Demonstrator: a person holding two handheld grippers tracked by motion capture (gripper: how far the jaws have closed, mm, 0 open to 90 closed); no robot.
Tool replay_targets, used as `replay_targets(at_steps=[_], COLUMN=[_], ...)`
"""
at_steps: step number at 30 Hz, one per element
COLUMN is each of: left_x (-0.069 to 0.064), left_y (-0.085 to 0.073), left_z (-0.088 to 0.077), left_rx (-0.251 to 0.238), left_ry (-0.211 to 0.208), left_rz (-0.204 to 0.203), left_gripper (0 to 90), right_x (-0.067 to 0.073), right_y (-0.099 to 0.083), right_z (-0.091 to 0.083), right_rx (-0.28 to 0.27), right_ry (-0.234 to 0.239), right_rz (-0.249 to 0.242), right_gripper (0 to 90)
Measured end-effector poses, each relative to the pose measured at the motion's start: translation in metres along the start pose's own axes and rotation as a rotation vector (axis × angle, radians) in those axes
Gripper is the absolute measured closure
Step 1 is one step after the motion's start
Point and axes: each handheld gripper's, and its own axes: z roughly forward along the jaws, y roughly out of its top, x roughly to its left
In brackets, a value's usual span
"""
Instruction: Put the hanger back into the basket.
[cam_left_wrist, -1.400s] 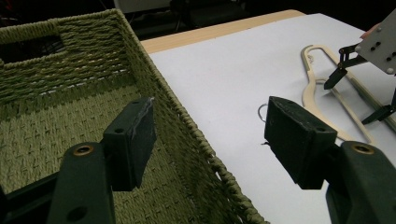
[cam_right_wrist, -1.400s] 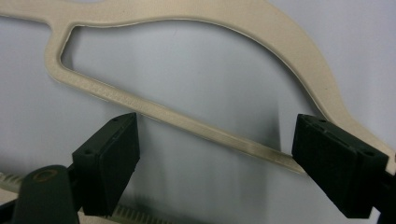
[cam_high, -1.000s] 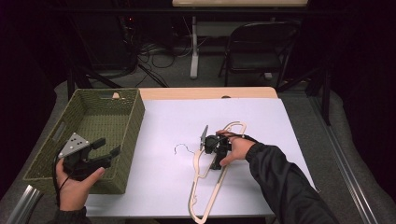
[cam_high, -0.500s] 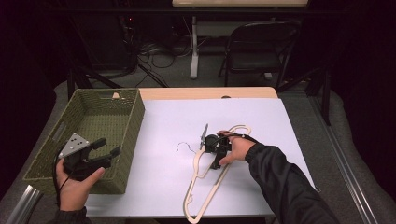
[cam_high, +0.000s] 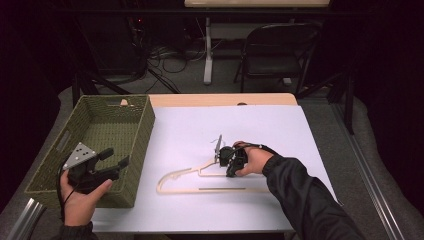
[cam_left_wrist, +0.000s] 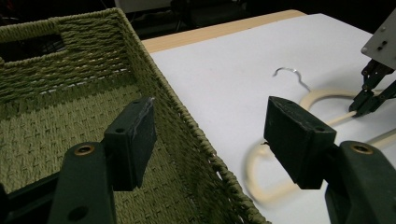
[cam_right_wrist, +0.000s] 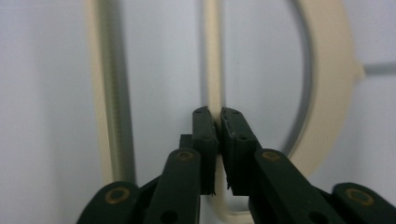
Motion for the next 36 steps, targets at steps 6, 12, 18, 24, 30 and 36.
replay_targets(at_steps=[6, 12, 18, 24, 30, 36], left_x=[0.0, -0.002, -0.002, -0.003, -0.007, -0.02], left_y=[0.0, 0.001, 0.001, 0.001, 0.002, 0.01], left_z=[0.0, 0.0, 0.0, 0.001, 0.004, 0.013], left_rx=[-0.001, 0.0, 0.001, 0.001, 0.006, 0.009], left_ry=[0.0, 0.0, -0.002, -0.005, -0.013, -0.064], left_rz=[0.001, 0.006, 0.007, 0.008, 0.02, 0.044], left_gripper=[34.0, 34.2, 34.2, 34.2, 34.5, 35.2], right_x=[-0.003, -0.002, -0.001, -0.001, 0.001, 0.011], right_y=[-0.001, -0.002, -0.002, -0.002, -0.004, -0.013], right_z=[-0.001, -0.001, -0.002, -0.003, -0.005, -0.013], right_rx=[0.0, -0.008, -0.007, -0.011, -0.011, -0.03], right_ry=[0.021, 0.003, -0.007, -0.021, -0.044, -0.109], right_rz=[0.029, 0.032, 0.028, 0.028, 0.018, -0.014], right_gripper=[85.3, 85.4, 85.4, 85.4, 85.5, 85.5])
